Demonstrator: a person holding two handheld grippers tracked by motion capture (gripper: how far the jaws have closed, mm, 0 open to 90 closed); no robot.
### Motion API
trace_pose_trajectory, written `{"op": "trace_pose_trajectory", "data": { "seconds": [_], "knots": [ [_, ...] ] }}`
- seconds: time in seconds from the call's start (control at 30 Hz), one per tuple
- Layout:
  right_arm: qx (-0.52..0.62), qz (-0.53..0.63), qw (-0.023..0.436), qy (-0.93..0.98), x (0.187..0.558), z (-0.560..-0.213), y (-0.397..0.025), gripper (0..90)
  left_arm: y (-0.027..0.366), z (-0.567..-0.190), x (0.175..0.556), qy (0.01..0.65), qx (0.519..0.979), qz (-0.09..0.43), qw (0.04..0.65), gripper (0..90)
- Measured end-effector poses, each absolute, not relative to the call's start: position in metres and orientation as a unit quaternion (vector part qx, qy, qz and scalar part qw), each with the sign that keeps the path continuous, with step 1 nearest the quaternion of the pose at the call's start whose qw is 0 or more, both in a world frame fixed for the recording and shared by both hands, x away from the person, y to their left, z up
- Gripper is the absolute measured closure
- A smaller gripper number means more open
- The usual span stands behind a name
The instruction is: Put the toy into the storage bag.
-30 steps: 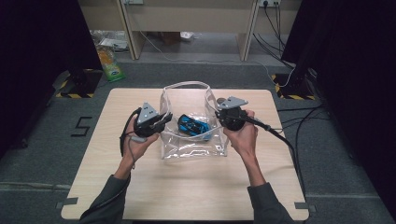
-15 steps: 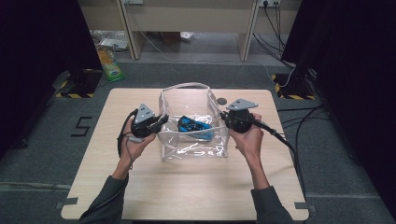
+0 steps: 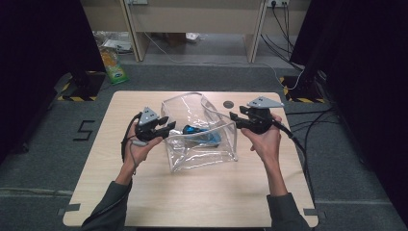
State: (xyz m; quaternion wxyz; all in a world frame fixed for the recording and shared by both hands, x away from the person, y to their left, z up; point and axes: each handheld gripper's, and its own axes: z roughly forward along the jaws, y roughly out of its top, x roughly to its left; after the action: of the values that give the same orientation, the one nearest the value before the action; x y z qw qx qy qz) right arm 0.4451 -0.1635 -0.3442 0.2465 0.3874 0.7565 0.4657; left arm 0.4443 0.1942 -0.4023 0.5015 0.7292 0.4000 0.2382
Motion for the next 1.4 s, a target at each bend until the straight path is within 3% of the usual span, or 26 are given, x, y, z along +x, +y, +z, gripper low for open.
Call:
{"op": "trace_pose_trajectory", "data": {
  "seconds": [0.27,0.97,1.4],
  "knots": [
    [0.399,0.462,0.258,0.749,0.441,-0.341,-0.181,49.0,0.199,-0.387,0.436,0.394,0.73,0.239,0.505,52.2],
    [0.443,0.43,0.251,0.746,0.424,-0.389,-0.229,25.7,0.255,-0.415,0.394,0.437,0.712,0.194,0.514,22.6],
    [0.451,0.412,0.242,0.754,0.408,-0.434,-0.242,21.9,0.267,-0.454,0.373,0.446,0.721,0.188,0.495,22.0]
  ]
}}
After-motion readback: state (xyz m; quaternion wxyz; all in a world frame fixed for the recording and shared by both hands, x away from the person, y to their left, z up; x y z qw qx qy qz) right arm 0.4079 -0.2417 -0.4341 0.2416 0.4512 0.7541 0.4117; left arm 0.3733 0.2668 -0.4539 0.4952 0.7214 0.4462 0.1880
